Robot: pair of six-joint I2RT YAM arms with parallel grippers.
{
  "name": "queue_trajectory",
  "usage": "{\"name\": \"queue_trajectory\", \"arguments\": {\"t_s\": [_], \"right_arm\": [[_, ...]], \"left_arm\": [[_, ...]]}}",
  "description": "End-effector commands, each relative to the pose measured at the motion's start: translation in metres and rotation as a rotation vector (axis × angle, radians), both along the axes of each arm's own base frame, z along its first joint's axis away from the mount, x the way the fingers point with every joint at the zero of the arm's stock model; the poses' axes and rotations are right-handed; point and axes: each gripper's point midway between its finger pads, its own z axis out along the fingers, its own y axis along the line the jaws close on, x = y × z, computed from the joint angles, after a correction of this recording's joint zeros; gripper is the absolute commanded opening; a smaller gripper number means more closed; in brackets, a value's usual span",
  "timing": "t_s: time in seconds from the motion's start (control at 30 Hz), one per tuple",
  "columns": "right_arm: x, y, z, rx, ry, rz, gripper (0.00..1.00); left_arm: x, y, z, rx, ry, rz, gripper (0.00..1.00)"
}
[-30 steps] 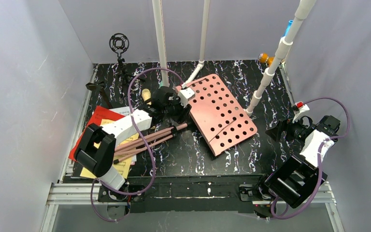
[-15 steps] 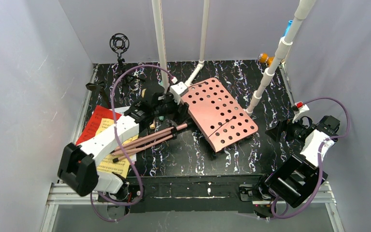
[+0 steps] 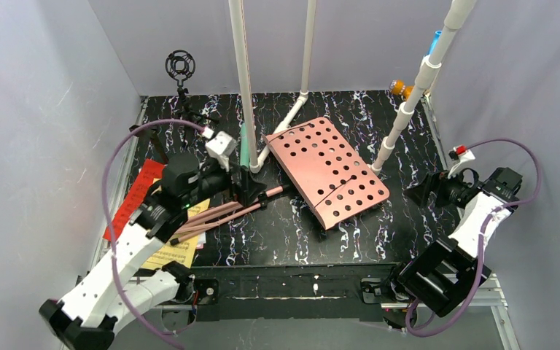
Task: Pack up the instrument practice props
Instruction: Place the music stand at the center of the board, then reset both arms
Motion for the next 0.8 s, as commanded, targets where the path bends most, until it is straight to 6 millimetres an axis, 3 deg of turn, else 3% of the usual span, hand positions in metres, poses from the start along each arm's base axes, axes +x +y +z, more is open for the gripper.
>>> {"name": "queue_trajectory", "arguments": {"t_s": [0.0,0.17,0.3,0.43,0.57,0.77], "right_arm": [[0.009,-0.002,0.051,0.082,-0.017,-0.101,0.98],[0.012,0.001,0.088,0.209,0.035,-0.192,0.98],[0.012,-0.001,0.121,0.182,-0.003,-0.248,0.98],[0.007,0.008,0.15,0.157,-0.076,-0.218,0.98],[0.005,0.012,0.166,0.182,-0.067,-0.239,0.99],[0.002,-0.003,0.175,0.146,-0.051,-0.407,0.98]], "left_arm": [[-0.018,0.033,0.006,-0.018,0.056,0.138,0.98],[-0.03,0.062,0.013,0.032,0.04,0.221,0.98],[-0.04,0.085,0.019,0.074,0.012,0.279,0.98],[-0.048,0.106,0.027,0.094,-0.015,0.343,0.98],[-0.057,0.12,0.027,0.103,-0.006,0.387,0.98],[-0.066,0.132,0.028,0.088,-0.001,0.434,0.98]]}}
